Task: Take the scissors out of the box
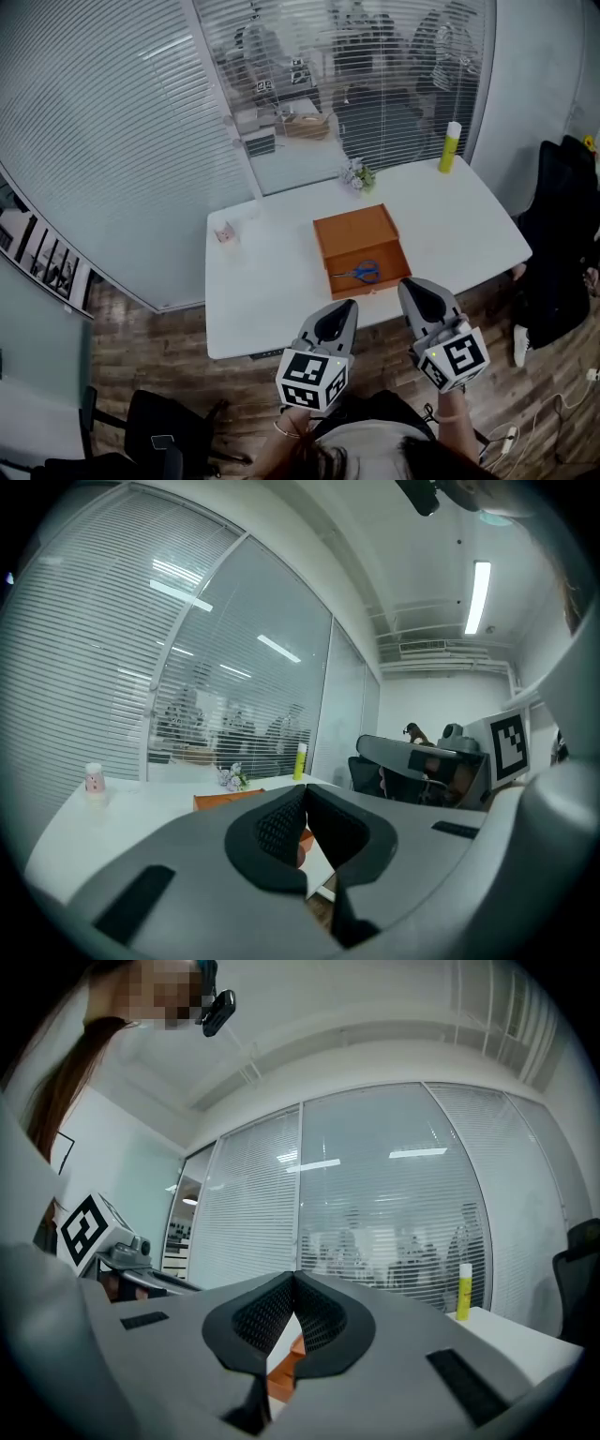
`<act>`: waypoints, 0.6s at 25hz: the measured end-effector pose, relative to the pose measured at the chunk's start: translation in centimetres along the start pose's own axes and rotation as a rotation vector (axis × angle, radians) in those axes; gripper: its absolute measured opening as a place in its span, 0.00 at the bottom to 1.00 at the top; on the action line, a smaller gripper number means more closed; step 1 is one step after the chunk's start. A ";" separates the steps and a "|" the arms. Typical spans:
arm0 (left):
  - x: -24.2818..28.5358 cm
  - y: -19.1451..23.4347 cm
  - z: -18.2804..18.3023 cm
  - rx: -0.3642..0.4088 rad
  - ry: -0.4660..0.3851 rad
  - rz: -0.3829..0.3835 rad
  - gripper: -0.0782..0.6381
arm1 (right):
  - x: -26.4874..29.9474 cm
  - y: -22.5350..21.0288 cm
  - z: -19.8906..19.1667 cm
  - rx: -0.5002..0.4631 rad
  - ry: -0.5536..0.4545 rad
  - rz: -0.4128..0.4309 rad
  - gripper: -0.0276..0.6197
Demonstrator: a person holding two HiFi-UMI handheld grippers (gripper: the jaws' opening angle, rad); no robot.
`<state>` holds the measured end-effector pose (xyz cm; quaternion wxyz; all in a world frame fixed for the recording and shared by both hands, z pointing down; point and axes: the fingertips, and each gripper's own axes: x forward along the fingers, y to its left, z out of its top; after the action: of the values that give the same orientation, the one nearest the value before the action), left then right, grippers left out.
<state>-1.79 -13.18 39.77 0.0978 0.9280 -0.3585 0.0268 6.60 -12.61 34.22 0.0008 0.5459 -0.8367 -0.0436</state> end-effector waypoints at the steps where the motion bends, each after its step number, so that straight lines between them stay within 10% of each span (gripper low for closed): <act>1: 0.1 0.1 0.0 -0.003 0.001 -0.001 0.13 | 0.1 0.0 -0.1 -0.003 0.000 -0.003 0.09; 15: 3.3 3.2 0.0 -0.017 0.007 0.002 0.13 | 4.4 -1.9 -1.8 -0.013 0.043 0.021 0.09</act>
<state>-1.51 -17.70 40.64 0.1069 0.9266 -0.3595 0.0271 6.61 -17.51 35.67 0.0229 0.5378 -0.8419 -0.0373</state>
